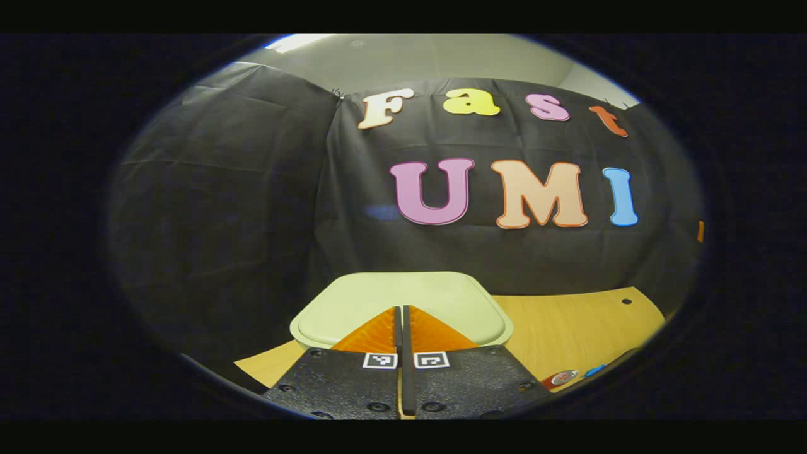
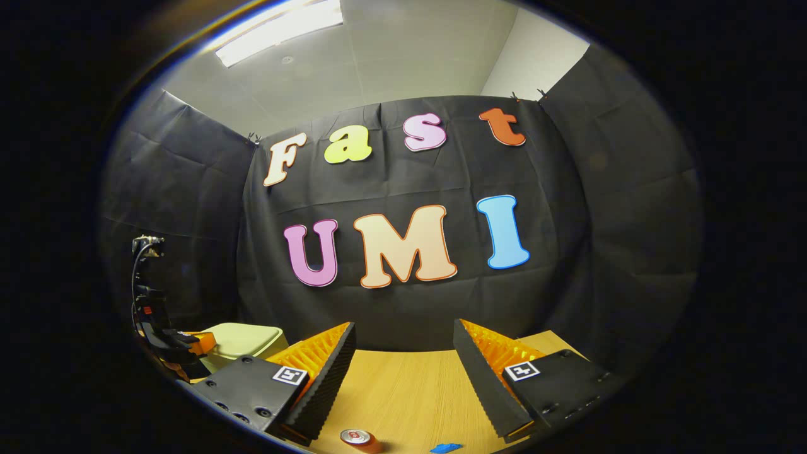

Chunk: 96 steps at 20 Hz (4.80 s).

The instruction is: Press the lid of the desktop garbage bin to open it, pick up the crumpled paper on the desktop and throw it into the bin, then pick up the pop can on the desktop and drop it into the bin, and finally close the garbage bin lid.

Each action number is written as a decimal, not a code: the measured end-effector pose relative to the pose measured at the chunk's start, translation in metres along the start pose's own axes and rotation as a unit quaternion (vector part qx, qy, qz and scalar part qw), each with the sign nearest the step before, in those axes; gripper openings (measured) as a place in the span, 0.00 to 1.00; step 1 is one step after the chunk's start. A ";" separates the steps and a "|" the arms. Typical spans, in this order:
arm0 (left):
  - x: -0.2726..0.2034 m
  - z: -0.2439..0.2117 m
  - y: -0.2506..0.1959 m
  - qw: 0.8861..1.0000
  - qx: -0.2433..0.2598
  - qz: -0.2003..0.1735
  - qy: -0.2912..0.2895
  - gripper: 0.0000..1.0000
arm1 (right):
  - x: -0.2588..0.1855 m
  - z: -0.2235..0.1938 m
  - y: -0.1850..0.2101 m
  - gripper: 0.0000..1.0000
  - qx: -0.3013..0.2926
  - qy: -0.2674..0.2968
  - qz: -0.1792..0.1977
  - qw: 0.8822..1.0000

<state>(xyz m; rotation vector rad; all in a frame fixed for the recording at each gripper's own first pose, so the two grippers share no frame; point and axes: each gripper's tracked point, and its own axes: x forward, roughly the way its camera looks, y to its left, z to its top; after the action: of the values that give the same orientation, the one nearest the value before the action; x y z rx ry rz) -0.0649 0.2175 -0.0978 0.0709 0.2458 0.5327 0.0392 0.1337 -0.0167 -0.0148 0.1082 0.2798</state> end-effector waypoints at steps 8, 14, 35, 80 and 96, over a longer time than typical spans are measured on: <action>-0.009 0.010 -0.006 0.999 0.029 -0.014 -0.036 0.00 | 0.004 -0.001 0.011 0.97 -0.005 0.007 0.018 1.000; -0.046 0.079 -0.048 0.988 -0.008 -0.065 -0.138 0.02 | -0.003 -0.027 -0.021 0.97 -0.022 0.047 0.012 0.999; -0.118 0.129 -0.077 0.978 0.015 -0.055 -0.200 0.94 | -0.002 -0.254 -0.078 0.98 -0.101 0.325 0.061 0.938; -0.093 0.099 -0.021 0.986 0.030 -0.039 -0.160 0.93 | 0.085 -0.117 0.030 0.14 -0.079 0.189 0.124 0.971; -0.067 0.068 0.065 0.992 0.030 -0.006 -0.124 0.93 | 0.115 -0.059 0.199 0.15 -0.066 0.097 0.234 0.965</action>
<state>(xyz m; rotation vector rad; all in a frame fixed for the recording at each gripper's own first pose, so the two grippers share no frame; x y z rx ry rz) -0.1356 0.2388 -0.0095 0.1934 0.0203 0.4991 0.0883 0.3547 -0.0880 -0.1509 0.2890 0.7580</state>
